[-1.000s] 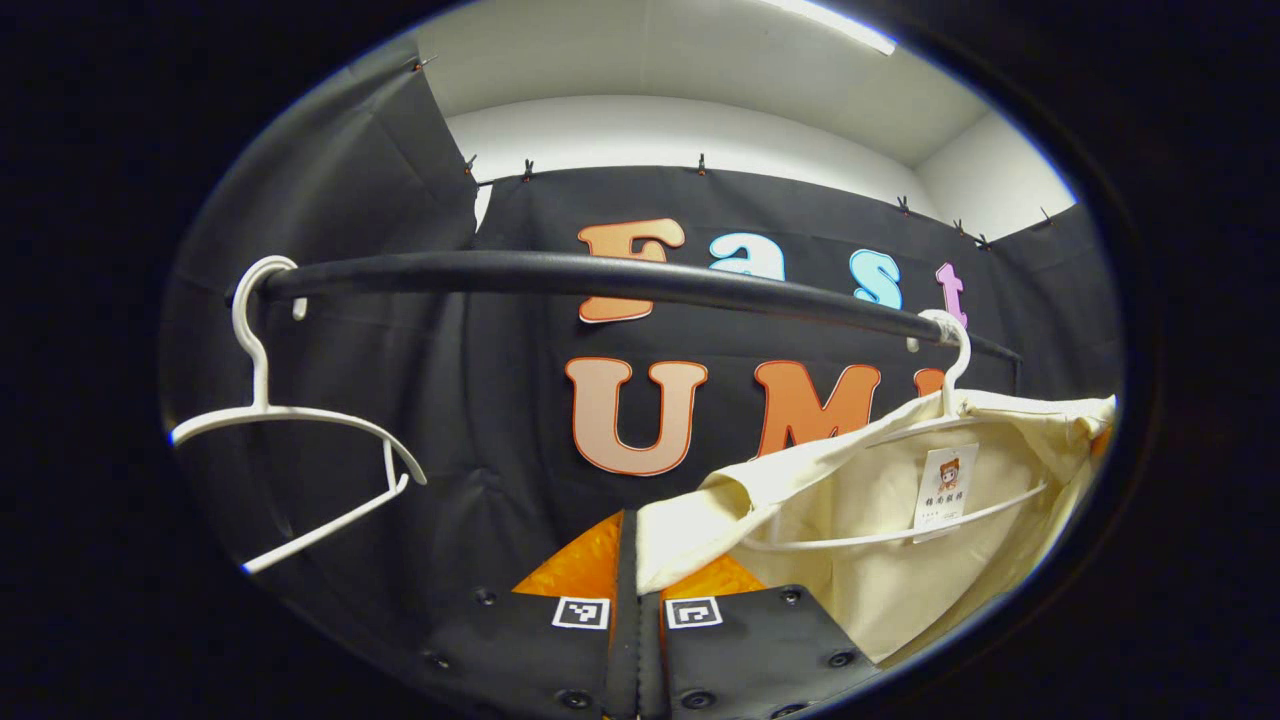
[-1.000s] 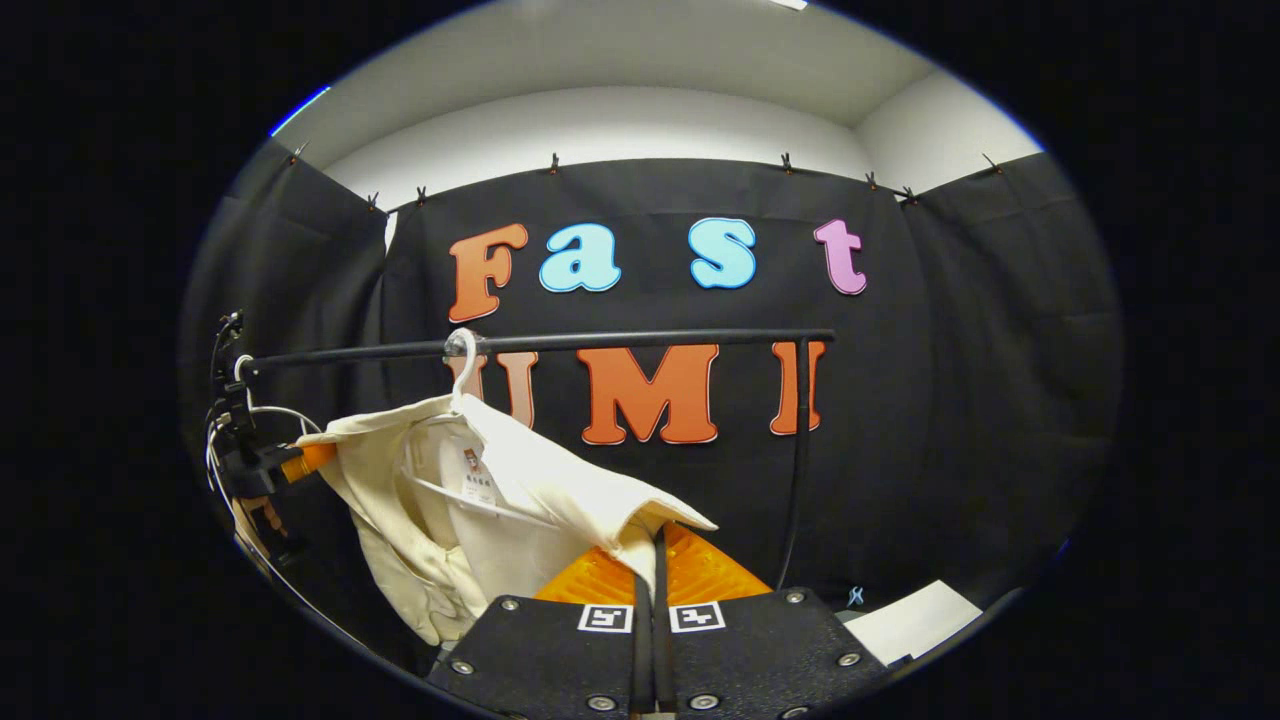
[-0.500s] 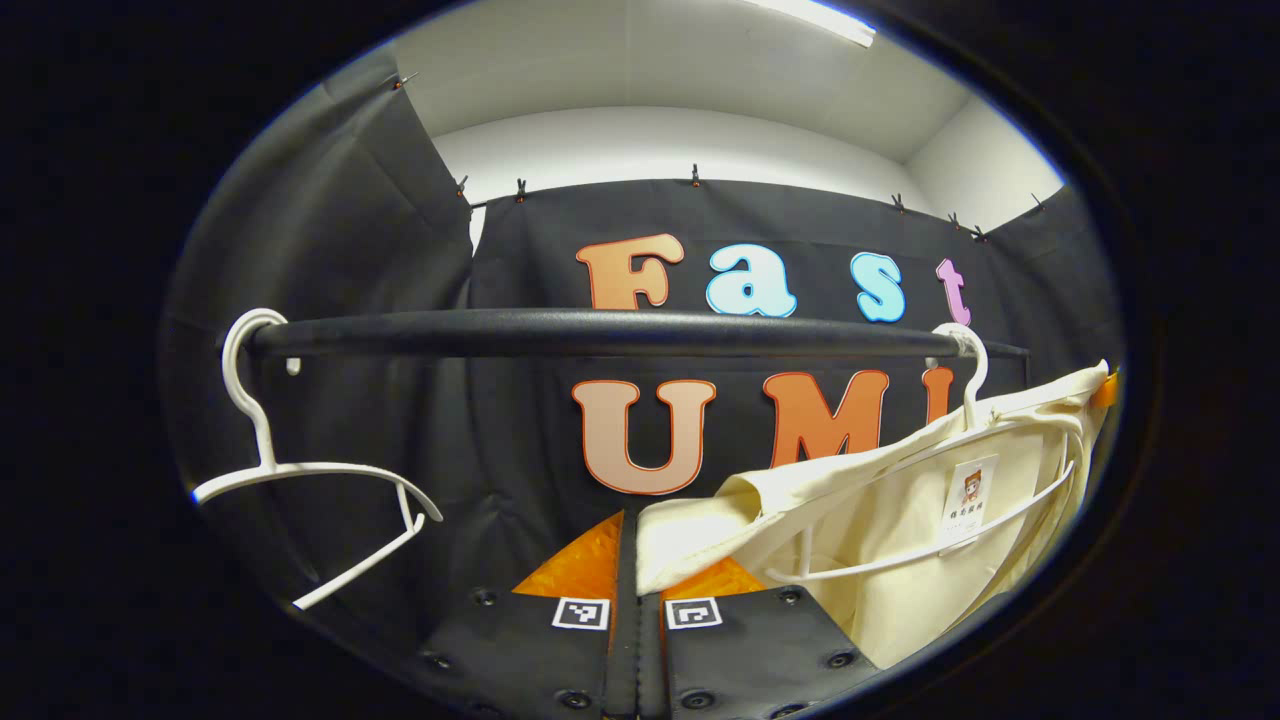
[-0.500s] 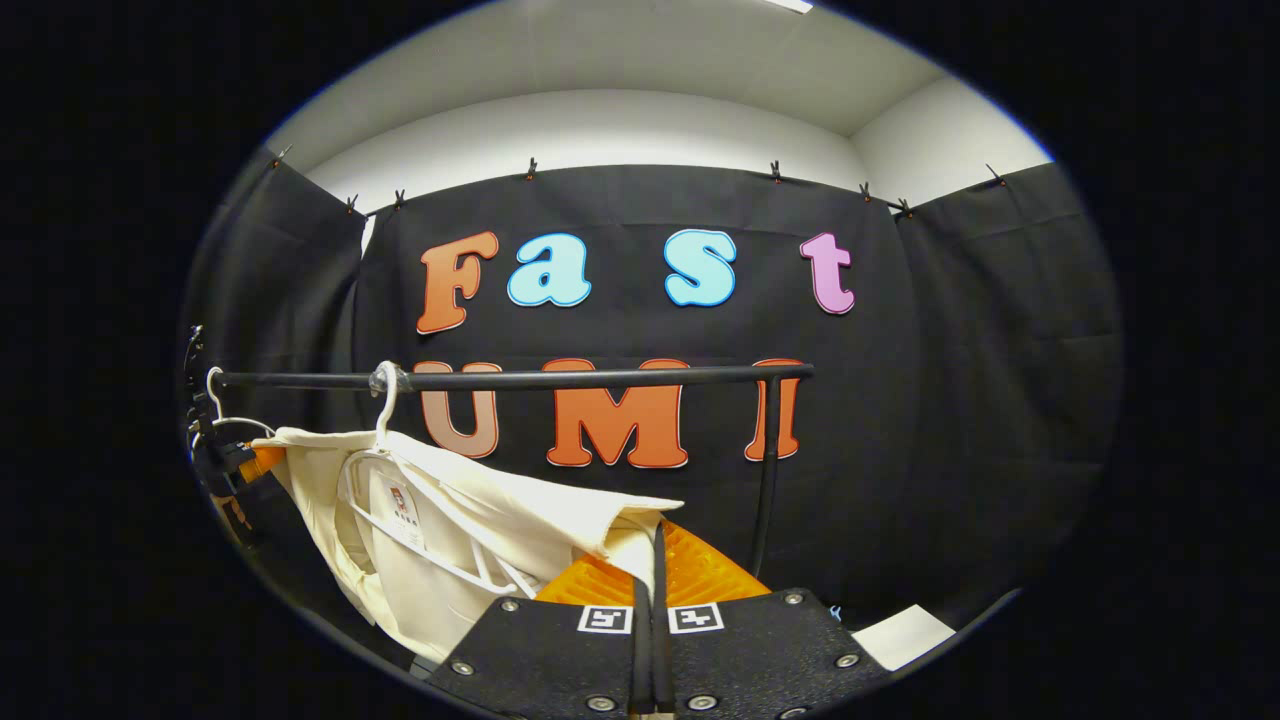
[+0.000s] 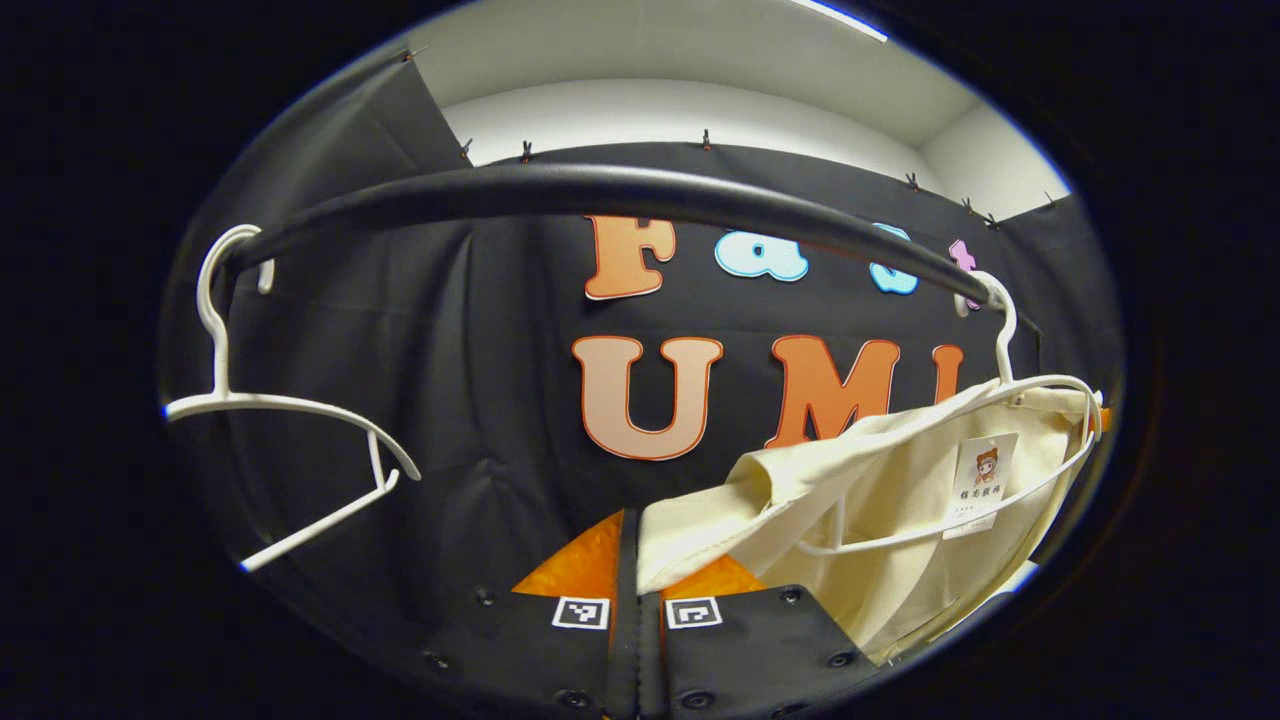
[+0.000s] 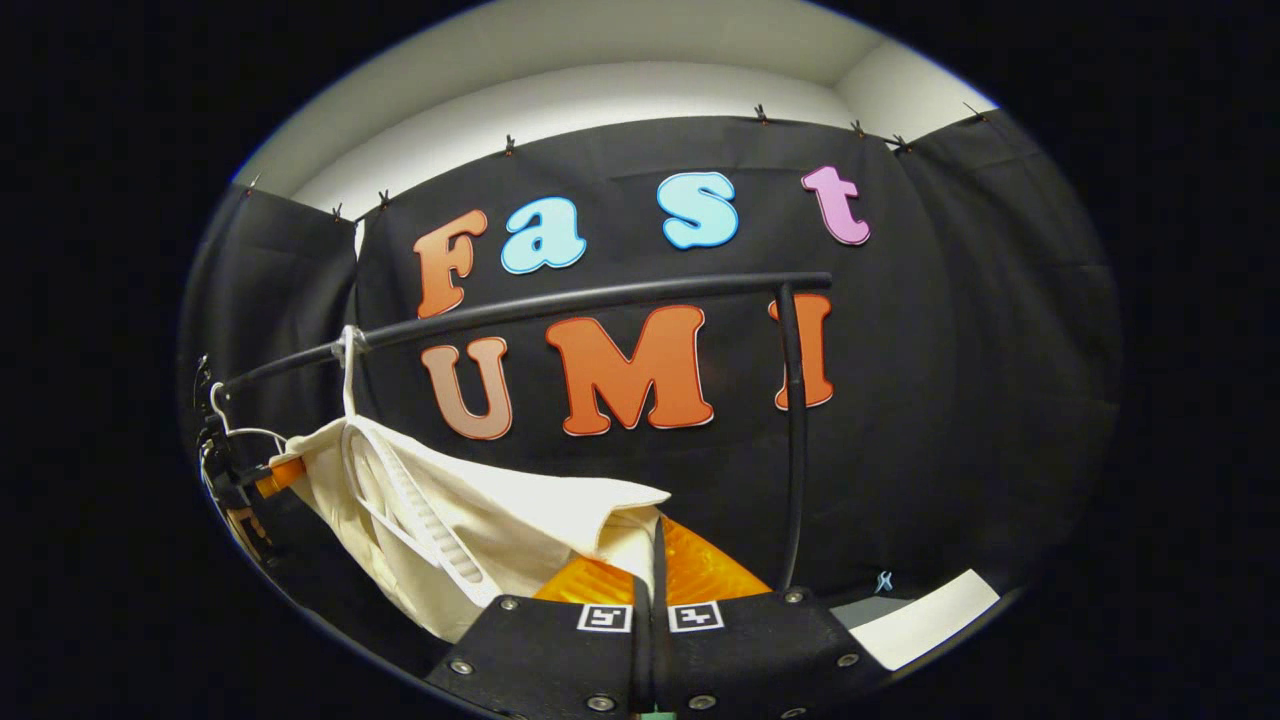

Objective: Grasp the clothes on the hanger with both hands and then place them into the laundry hamper below.

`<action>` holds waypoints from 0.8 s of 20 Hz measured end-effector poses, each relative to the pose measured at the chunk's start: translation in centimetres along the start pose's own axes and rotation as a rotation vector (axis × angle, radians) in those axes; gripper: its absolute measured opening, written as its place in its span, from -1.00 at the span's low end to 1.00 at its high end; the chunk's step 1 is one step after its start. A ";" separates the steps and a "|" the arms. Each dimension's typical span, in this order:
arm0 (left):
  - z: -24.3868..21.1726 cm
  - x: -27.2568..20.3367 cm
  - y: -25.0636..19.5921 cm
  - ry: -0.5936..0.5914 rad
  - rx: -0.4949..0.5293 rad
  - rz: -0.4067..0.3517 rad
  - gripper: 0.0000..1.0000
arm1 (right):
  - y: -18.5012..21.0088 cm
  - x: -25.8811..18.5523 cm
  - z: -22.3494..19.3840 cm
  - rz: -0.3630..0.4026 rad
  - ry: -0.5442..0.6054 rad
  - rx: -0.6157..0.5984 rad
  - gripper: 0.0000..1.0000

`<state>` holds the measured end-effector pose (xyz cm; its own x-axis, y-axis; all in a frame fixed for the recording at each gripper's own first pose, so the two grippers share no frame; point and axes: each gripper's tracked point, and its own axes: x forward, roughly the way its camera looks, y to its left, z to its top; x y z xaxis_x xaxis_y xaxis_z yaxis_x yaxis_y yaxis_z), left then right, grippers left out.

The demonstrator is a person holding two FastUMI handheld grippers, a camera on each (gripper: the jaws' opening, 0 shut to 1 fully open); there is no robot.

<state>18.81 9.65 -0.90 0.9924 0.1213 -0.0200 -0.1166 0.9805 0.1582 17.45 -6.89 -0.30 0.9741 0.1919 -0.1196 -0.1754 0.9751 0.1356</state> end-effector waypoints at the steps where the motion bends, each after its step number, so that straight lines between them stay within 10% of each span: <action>1: -0.6 0.3 0.1 0.009 0.007 0.007 -0.87 | 0.1 0.3 -0.7 0.010 0.005 0.002 -1.00; 16: -12.1 0.9 0.3 0.206 0.046 0.042 -0.87 | -2.2 1.2 -16.0 -0.029 0.231 0.118 -1.00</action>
<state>19.19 11.94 -12.84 0.9571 0.1958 -0.2135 -0.1512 0.9663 0.2084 16.73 -7.03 -16.45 0.9176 0.1978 -0.3447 -0.1172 0.9635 0.2408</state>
